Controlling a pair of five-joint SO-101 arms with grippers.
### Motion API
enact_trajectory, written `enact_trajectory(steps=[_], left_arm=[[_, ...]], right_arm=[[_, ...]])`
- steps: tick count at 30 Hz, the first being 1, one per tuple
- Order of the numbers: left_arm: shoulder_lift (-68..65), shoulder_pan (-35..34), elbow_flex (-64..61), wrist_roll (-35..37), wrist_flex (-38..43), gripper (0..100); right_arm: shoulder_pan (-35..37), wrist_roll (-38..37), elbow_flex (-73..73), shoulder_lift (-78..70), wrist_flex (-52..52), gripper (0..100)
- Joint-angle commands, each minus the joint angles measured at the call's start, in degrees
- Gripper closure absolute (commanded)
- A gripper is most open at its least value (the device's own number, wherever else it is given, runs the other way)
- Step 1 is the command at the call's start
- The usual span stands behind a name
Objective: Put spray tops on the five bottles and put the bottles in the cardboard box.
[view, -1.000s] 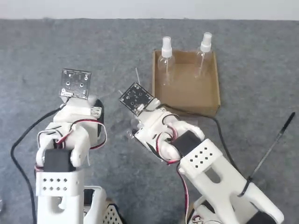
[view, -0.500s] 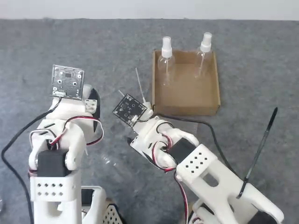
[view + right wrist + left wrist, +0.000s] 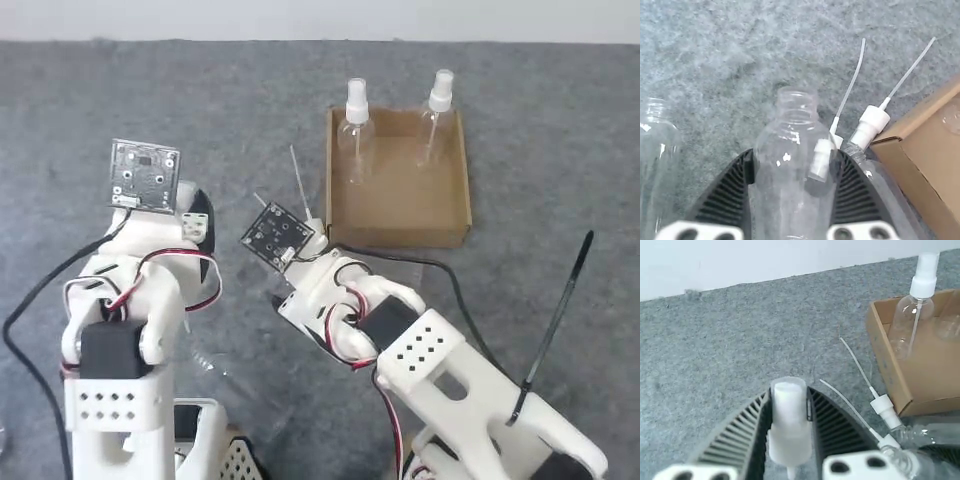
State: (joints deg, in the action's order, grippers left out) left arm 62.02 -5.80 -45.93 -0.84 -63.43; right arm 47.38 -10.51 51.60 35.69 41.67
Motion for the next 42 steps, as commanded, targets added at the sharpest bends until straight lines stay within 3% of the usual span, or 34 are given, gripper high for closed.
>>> enact_trajectory(steps=[1,5,10,16,22,34,42], left_arm=[[1.41,0.18,4.97,6.15,1.14,99],[1.41,0.26,9.01,8.18,2.55,99],[1.41,0.09,15.78,13.27,4.22,99],[1.05,0.35,16.75,20.4,11.43,99],[0.79,0.26,16.22,20.57,16.09,99],[1.23,0.44,11.12,20.66,16.0,99],[1.05,8.88,9.19,20.66,13.01,99]], right_arm=[[1.1,0.79,-0.53,2.51,-1.1,99.1],[1.19,0.97,-0.44,2.51,-1.1,99.1],[1.19,7.12,-0.44,2.51,-1.36,99.2],[1.1,7.21,1.58,2.51,-6.37,99.2],[2.07,7.12,6.24,2.51,-15.08,99.2],[4.35,7.12,10.46,10.68,-17.01,99.2],[4.18,7.12,10.81,12.0,-16.75,99.2]])
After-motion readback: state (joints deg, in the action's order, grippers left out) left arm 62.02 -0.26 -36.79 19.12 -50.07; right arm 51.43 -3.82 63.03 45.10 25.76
